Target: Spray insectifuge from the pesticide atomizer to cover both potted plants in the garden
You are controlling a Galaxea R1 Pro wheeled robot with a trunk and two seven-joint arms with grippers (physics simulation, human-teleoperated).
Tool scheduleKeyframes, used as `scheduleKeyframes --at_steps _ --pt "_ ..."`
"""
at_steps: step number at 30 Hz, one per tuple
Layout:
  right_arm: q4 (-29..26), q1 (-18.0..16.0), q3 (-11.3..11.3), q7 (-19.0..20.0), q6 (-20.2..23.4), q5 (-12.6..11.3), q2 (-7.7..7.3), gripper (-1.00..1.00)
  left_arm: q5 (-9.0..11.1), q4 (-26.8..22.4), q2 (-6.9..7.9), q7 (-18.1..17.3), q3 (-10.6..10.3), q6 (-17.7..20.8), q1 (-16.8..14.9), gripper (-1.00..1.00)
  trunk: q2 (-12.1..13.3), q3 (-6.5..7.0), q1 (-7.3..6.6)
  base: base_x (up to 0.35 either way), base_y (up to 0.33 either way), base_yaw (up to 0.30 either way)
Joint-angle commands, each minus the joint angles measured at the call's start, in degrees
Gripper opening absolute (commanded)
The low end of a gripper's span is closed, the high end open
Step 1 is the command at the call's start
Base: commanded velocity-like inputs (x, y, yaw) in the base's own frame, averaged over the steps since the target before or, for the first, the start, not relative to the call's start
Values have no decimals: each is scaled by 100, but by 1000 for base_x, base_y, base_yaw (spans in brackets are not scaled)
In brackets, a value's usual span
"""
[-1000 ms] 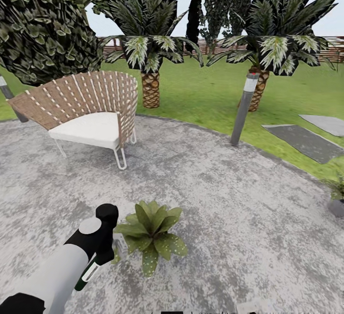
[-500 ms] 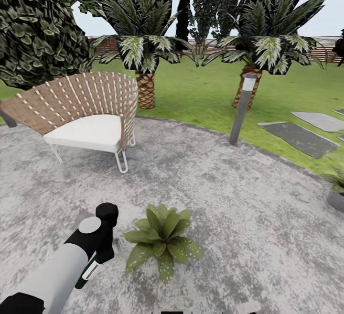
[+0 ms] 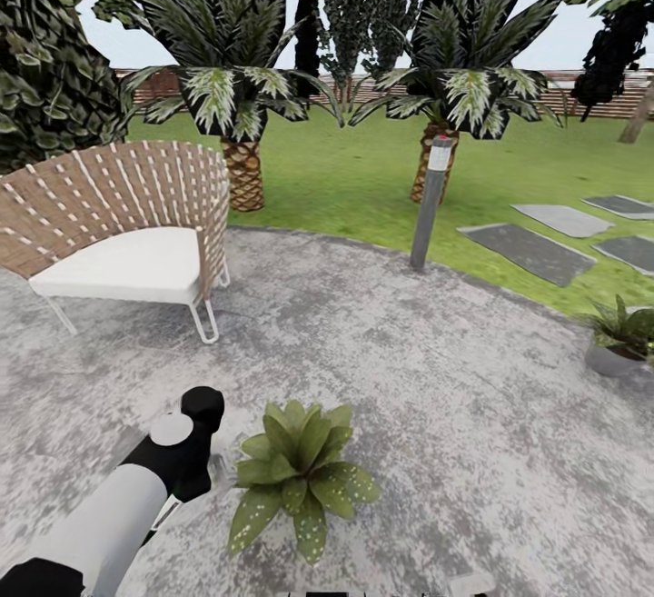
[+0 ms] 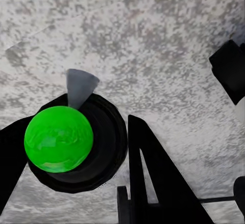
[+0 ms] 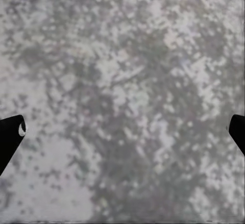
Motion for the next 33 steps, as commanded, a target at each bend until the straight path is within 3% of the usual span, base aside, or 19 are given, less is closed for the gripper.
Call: scheduleKeyframes --at_steps 1,9,14,15,17,22,33 --pt "6 -4 46 -36 -10 -2 1 100 -34 -8 8 -53 -21 61 -4 -100 -2 -5 -1 0 0 -300" --pt "-5 -4 15 -44 -10 -6 -9 100 -35 -8 19 -53 -17 69 -15 -100 -2 -5 -1 0 0 -209" --pt "-23 -4 -21 -53 -17 -20 -131 100 -35 -8 2 -53 -22 61 6 -100 -2 -5 -1 0 0 -5" --pt "-300 -4 -204 -47 -36 -142 -272 100 -35 -8 13 -53 -19 61 23 -100 -2 -5 -1 0 0 0" --pt "-838 -4 -472 -45 -36 -334 -319 100 -28 -8 -1 -53 -23 59 36 -100 -2 -5 -1 0 0 0" --pt "-932 -4 -466 -47 -36 -336 -324 100 -30 -8 -8 -53 -26 61 33 -100 -2 -5 -1 -28 176 -88" --pt "-931 -4 -470 -54 -36 -336 -324 100 -12 -8 -16 -53 -18 61 -8 -100 -2 -5 -1 -48 310 -289"
